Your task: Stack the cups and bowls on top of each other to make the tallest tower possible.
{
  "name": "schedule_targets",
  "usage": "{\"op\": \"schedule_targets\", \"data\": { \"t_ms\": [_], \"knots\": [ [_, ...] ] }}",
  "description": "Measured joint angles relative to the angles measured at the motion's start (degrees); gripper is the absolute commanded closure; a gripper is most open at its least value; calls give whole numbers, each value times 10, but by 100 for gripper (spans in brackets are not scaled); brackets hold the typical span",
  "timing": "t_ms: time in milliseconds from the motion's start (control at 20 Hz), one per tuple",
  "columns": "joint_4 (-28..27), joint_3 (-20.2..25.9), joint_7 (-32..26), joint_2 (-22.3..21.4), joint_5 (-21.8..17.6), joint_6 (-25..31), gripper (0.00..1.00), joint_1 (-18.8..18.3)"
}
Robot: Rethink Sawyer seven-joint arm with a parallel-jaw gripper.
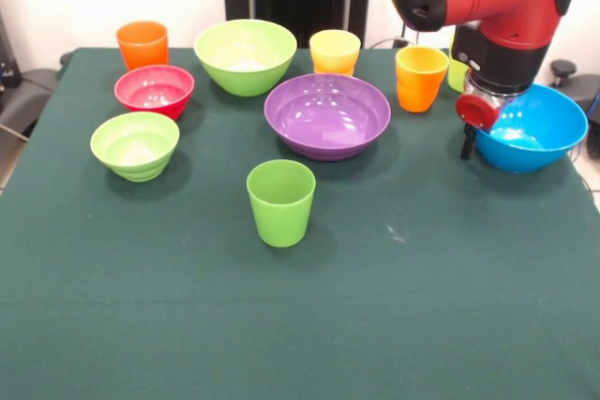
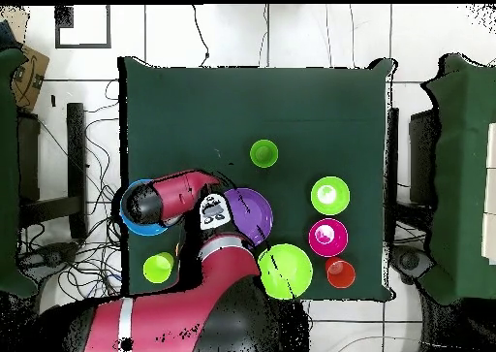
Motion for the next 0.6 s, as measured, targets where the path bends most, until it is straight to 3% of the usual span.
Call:
{"op": "schedule_targets", "data": {
  "t_ms": [50,100,600],
  "knots": [
    [0,0,0,0,0,0,0,0],
    [0,0,0,0,0,0,100,0],
    [0,4,0,-11,1,0,100,5]
  ]
}}
